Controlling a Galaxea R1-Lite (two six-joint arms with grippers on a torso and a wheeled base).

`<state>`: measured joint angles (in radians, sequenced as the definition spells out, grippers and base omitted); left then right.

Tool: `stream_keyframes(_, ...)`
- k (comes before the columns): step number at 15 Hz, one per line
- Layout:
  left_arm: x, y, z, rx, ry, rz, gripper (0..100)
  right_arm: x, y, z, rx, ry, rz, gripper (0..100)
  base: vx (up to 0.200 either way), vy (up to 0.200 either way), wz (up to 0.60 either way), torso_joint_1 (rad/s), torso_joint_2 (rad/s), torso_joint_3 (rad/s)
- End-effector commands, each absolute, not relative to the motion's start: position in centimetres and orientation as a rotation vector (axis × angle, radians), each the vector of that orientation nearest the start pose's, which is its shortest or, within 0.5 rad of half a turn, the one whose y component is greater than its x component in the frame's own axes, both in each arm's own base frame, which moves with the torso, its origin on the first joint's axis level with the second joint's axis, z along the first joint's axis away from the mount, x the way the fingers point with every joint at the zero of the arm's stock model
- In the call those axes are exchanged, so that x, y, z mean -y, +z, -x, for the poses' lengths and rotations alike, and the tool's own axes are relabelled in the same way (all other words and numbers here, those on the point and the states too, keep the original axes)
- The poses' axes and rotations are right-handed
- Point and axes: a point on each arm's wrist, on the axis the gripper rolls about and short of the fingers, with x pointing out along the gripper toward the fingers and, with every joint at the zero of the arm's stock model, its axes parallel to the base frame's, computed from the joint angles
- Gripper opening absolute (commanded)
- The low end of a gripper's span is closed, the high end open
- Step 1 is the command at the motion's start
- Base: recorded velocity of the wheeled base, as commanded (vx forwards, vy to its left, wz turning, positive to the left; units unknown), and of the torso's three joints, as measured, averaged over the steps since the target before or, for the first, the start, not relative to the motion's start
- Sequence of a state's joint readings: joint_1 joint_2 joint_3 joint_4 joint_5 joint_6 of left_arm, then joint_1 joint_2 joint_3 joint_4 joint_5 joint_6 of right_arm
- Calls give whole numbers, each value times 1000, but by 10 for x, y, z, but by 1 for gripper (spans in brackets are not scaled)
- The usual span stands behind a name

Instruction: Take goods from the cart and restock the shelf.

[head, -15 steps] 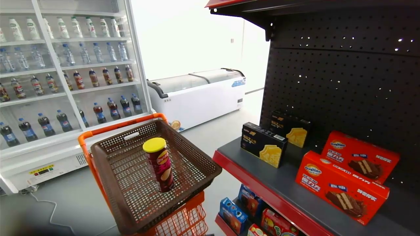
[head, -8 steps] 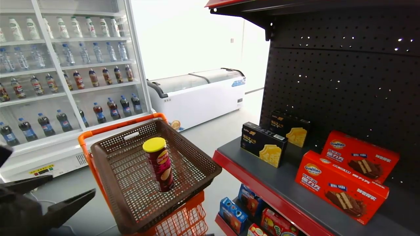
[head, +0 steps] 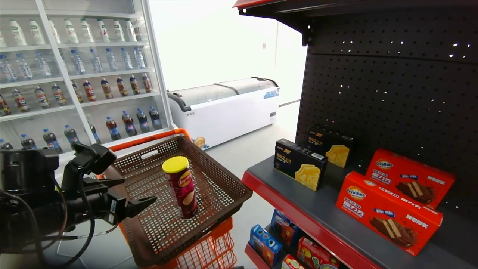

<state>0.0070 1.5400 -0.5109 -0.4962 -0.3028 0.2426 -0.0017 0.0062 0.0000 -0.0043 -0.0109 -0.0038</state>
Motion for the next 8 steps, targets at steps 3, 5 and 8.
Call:
stream_keyframes(3,4,93,-271,-567,-362,-122,100,0,76,22,-2,-12,5,100,0,0,0,0,0,0)
stream_keyframes(5,4,85,-286,-581,-362,-111,100,0,76,22,-2,-12,5,100,0,0,0,0,0,0)
stream_keyframes(8,7,78,-307,-579,-367,-103,100,0,76,22,-2,-12,5,100,0,0,0,0,0,0)
